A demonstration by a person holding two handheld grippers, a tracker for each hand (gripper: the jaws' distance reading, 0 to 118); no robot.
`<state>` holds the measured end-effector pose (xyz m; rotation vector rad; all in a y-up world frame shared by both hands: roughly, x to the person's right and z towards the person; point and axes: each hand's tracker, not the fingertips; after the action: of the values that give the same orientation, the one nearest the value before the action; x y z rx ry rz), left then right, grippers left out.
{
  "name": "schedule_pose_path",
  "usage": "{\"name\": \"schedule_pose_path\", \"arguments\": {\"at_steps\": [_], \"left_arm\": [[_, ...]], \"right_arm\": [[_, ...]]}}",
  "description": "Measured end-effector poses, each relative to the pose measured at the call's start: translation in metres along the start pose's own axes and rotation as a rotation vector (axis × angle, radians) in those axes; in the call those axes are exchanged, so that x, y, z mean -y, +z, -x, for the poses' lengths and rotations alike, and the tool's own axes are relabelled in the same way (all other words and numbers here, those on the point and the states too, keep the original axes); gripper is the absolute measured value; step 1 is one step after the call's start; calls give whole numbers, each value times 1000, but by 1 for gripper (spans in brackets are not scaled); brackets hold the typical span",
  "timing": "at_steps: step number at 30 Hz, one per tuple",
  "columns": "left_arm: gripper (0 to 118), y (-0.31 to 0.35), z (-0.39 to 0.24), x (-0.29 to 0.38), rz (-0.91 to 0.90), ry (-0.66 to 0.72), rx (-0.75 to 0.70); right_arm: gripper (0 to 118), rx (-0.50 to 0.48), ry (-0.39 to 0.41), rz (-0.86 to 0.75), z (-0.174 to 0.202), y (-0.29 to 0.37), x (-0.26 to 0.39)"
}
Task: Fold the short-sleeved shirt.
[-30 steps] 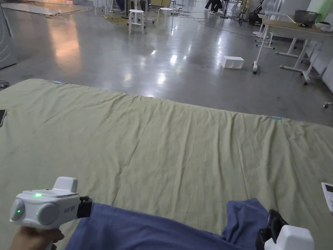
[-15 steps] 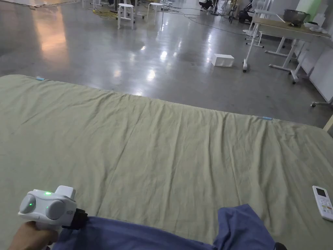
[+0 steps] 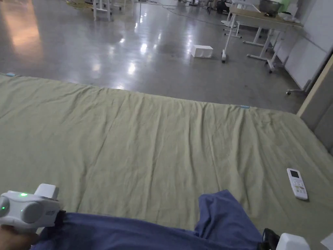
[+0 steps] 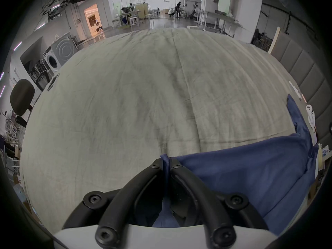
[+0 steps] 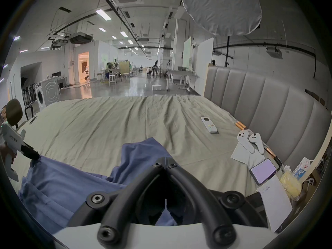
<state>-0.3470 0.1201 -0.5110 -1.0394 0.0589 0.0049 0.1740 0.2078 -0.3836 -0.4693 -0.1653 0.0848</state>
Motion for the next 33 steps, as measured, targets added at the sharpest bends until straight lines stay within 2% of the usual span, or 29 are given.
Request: {"name": "schedule_pose_path", "arguments": {"at_steps": [2, 3, 5, 6, 8, 10, 16, 19, 24, 27, 28, 30, 33], "left_arm": [[6, 9, 2, 4, -22, 10, 6], [6, 13, 3, 6, -40, 12, 4], [6, 22, 5, 9, -58, 30, 11], [6, 27, 6, 10, -74, 43, 19], [6, 39, 2, 14, -81, 48, 22], [6, 46, 0, 17, -94, 46, 20], [6, 58, -6, 24, -113, 72, 23], [6, 60, -10, 26, -112, 69, 14], [6, 55, -10, 27, -97, 74, 12], [6, 54, -13, 29, -91, 68, 9], [6, 53, -13, 29, -88, 65, 8], [6, 52, -14, 30, -86, 68, 7], [6, 52, -15, 32, -90, 79, 10]], "right_arm": [[0, -27, -44, 105, -15, -15, -9], [0, -58, -91, 207, -23, -25, -8], [3, -41, -46, 161, -33, -41, -14], [10, -51, -1, 211, -35, -53, -15], [37, -86, 35, 301, -40, -81, -17], [51, -120, 49, 361, -42, -108, -15], [62, -100, 82, 489, -32, -176, -3], [62, -144, 50, 579, -30, -200, 4], [55, -130, 24, 629, -32, -214, 10], [16, -108, 22, 635, -32, -213, 5], [7, -104, 24, 629, -32, -213, 5], [3, -139, 7, 625, -34, -214, 6], [1, -140, 4, 611, -36, -205, 7]]}}
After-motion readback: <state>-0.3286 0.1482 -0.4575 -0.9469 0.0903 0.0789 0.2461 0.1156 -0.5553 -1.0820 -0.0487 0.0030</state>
